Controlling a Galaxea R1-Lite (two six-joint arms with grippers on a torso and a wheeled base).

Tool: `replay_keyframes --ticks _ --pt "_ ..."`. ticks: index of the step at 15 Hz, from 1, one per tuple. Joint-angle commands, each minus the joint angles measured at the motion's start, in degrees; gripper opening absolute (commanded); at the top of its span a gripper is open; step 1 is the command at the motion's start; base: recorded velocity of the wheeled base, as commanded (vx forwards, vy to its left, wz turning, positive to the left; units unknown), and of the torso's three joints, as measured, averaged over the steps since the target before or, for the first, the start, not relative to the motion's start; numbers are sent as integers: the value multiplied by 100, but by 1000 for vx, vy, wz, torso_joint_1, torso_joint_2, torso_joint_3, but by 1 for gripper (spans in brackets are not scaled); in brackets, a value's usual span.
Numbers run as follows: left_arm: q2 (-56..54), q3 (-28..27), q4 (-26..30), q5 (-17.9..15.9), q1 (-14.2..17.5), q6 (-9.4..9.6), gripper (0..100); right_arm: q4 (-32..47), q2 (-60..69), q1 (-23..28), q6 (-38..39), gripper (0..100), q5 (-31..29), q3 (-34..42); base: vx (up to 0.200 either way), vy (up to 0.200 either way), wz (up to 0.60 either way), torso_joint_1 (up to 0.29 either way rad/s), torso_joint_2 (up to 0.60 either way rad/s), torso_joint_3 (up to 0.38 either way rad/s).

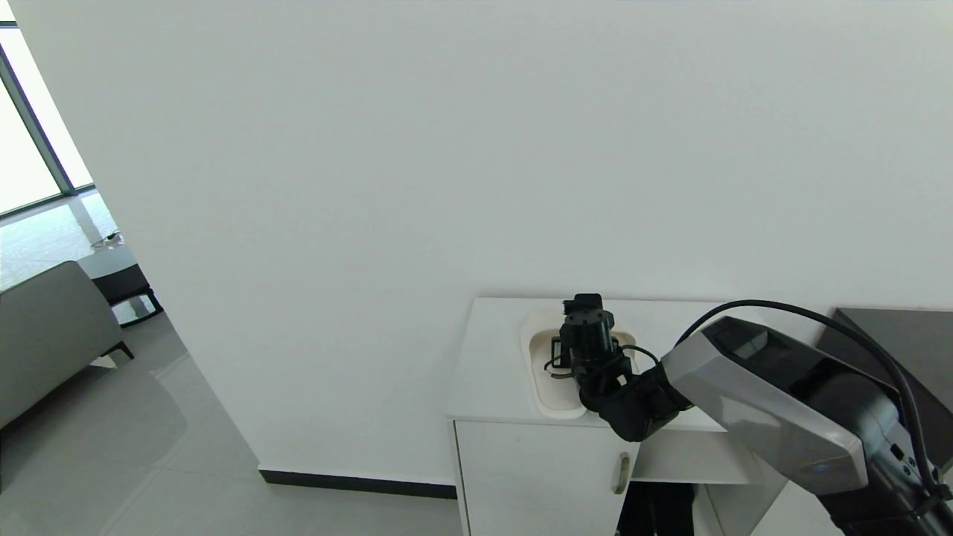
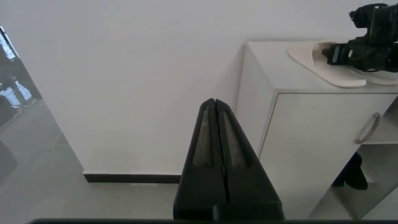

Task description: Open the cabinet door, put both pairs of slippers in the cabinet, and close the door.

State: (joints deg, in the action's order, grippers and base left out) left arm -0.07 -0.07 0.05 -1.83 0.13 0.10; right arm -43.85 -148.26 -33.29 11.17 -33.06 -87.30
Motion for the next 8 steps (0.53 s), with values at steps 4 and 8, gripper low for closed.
replay_keyframes --ticks 4,8 --pt "7 -1 -5 -2 4 -10 0 -1 570 -81 184 0 10 275 0 0 0 0 0 0" --pt "7 -1 -5 -2 4 -19 0 -352 1871 -450 184 0 520 1540 0 0 0 0 0 0"
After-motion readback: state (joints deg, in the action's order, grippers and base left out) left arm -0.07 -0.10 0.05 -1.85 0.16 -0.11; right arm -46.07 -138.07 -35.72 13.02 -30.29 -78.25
